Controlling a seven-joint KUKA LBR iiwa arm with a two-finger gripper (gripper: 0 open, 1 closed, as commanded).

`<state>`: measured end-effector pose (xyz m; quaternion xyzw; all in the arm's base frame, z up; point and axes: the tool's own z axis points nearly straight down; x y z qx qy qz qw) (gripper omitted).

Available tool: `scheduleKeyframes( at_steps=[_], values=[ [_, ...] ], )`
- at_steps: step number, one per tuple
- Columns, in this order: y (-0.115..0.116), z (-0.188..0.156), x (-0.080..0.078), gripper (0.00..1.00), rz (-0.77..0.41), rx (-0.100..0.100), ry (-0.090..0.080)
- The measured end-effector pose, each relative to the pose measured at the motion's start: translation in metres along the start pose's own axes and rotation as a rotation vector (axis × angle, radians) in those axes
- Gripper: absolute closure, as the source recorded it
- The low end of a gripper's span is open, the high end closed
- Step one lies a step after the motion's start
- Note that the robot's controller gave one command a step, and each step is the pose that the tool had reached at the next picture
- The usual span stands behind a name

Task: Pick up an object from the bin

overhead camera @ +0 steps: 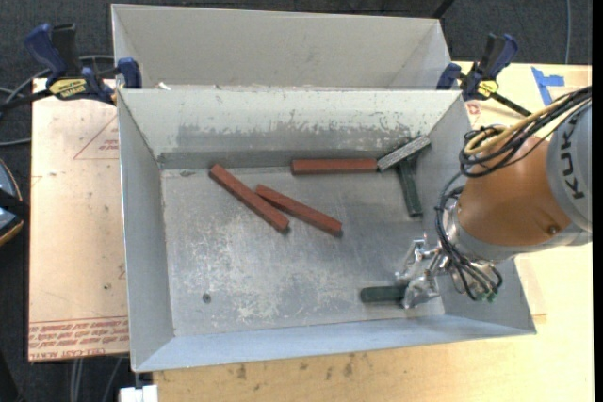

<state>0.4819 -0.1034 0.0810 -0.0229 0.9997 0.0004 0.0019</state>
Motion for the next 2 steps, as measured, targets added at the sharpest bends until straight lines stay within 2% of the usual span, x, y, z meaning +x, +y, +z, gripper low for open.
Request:
scheduleKeyframes(
  at_steps=[1, 2],
  values=[
    [0.000, 0.000, 0.000, 1.00, 0.000, 0.000, 0.000],
    [0.008, -0.166, -0.008, 1.00, -0.094, 0.001, -0.003]
  ],
)
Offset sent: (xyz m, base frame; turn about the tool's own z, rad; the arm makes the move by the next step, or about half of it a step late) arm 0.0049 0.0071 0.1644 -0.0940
